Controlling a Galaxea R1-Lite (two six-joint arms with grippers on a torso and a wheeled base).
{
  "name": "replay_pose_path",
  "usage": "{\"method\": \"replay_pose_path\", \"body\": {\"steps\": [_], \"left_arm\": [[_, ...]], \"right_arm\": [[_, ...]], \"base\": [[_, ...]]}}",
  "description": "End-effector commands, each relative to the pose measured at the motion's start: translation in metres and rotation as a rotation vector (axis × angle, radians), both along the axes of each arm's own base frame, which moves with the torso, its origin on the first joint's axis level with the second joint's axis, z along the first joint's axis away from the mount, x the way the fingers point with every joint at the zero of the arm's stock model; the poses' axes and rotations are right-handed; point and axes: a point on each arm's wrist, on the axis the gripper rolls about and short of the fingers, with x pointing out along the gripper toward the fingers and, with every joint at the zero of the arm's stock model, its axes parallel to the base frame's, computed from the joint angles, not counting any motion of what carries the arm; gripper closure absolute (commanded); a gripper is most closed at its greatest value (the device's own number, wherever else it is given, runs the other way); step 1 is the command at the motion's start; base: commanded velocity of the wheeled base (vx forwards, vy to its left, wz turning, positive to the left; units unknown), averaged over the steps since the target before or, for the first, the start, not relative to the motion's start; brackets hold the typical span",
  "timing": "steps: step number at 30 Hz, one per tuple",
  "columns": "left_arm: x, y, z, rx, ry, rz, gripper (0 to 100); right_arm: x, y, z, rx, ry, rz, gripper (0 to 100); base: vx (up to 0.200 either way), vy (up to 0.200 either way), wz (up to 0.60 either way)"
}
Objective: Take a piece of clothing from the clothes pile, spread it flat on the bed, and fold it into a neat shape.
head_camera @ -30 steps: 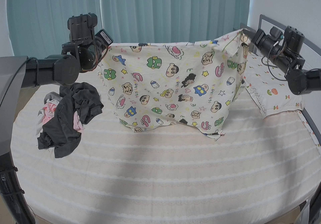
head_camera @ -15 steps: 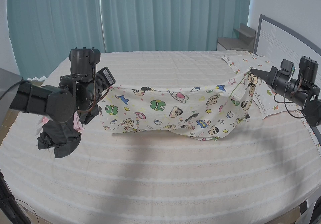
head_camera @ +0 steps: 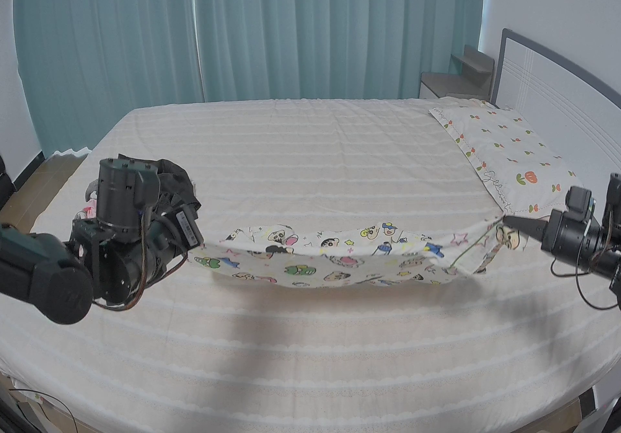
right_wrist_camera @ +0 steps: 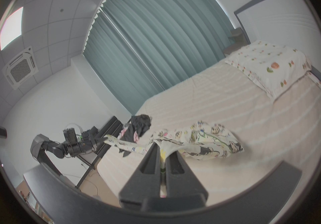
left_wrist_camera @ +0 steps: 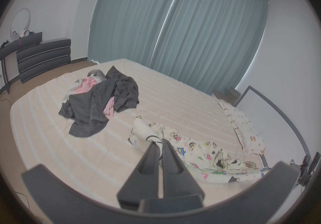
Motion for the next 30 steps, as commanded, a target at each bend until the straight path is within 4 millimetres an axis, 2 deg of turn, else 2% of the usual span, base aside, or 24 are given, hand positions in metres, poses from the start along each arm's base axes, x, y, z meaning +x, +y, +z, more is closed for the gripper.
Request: {"method": "replay_pose_path", "body": {"steps": [1, 2, 7, 11, 15, 21, 30], "left_arm": [[-0.026, 0.003, -0.017, -0.007, 0.067, -0.034, 100], [-0.040, -0.001, -0.034, 0.015, 0.134, -0.077, 100], [-0.064, -0.009, -0.055, 0.008, 0.223, -0.123, 100], [-0.078, -0.007, -0.069, 0.020, 0.288, -0.143, 100], [-0.087, -0.002, -0.078, 0.044, 0.329, -0.145, 100], [-0.097, 0.001, -0.096, 0.097, 0.411, -0.156, 100], [-0.111, -0.007, -0.112, 0.119, 0.494, -0.189, 100]], "right_arm": [[-0.027, 0.000, -0.025, -0.045, 0.075, 0.020, 100], [-0.039, 0.001, -0.041, -0.065, 0.132, 0.034, 100], [-0.060, 0.004, -0.063, -0.095, 0.223, 0.072, 100], [-0.077, 0.005, -0.077, -0.123, 0.285, 0.100, 100], [-0.079, 0.006, -0.079, -0.145, 0.282, 0.121, 100], [-0.095, 0.008, -0.088, -0.210, 0.392, 0.185, 100], [-0.111, 0.007, -0.091, -0.255, 0.460, 0.212, 100]], "base": [[0.000, 0.000, 0.00], [0.000, 0.000, 0.00], [0.000, 0.000, 0.00], [0.000, 0.000, 0.00], [0.000, 0.000, 0.00], [0.000, 0.000, 0.00], [0.000, 0.000, 0.00]]}}
